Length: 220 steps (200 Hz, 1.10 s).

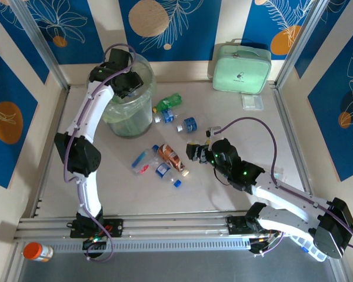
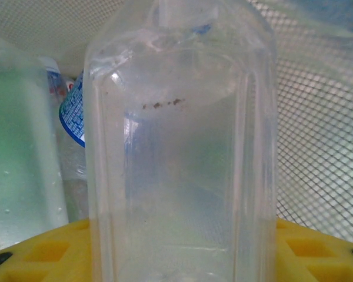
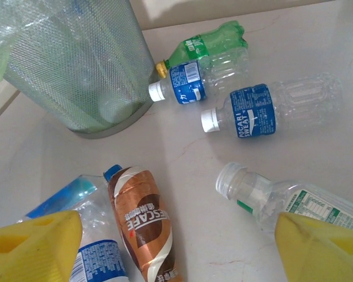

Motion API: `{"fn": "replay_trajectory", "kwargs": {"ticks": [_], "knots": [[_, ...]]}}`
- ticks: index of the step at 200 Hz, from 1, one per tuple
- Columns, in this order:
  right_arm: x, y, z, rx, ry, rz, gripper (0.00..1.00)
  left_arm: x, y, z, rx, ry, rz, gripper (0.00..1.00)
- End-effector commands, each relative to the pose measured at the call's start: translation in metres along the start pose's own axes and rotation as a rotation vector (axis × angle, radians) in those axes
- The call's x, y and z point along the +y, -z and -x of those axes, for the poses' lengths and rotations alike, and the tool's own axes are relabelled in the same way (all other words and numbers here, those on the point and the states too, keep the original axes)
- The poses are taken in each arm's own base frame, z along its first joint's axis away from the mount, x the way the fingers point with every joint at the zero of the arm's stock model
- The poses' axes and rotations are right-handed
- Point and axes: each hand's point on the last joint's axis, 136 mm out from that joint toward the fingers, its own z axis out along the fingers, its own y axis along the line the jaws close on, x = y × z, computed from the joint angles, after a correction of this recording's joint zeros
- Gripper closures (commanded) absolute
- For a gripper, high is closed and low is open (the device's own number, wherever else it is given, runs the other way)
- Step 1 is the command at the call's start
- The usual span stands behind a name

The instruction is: Put the plastic bottles in the bin

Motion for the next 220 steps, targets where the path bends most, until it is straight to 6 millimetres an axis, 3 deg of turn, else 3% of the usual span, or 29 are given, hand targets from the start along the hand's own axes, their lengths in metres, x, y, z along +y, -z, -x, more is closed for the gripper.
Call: {"fn": "replay_trajectory", "kwargs": {"ticks": [1,48,86,132,178,220], "knots": [[0.004,0.003,0.019,-0.058,0.005,-0.005,0.14,-0.003,-0.008,-0.008,0.036,0.044,-0.018,0.57],[0.003,0.002,0.019,-0.056,0.010,-0.013,0.14,-0.002,-0.027,-0.024,0.092,0.053,-0.035,0.27],[0.002,0.003,0.020,-0.062,0.012,-0.021,0.14,-0.003,-0.016,-0.020,0.075,0.034,-0.038,0.11],[0.000,0.004,0.020,-0.067,0.013,-0.024,0.14,-0.006,0.027,-0.007,0.007,-0.026,-0.055,0.08],[-0.003,0.009,0.024,-0.086,0.009,-0.031,0.14,0.010,0.091,0.002,-0.122,-0.104,-0.027,0.08],[-0.003,0.012,0.026,-0.095,0.002,-0.023,0.14,0.018,0.151,-0.028,-0.251,-0.234,-0.016,0.07]]}}
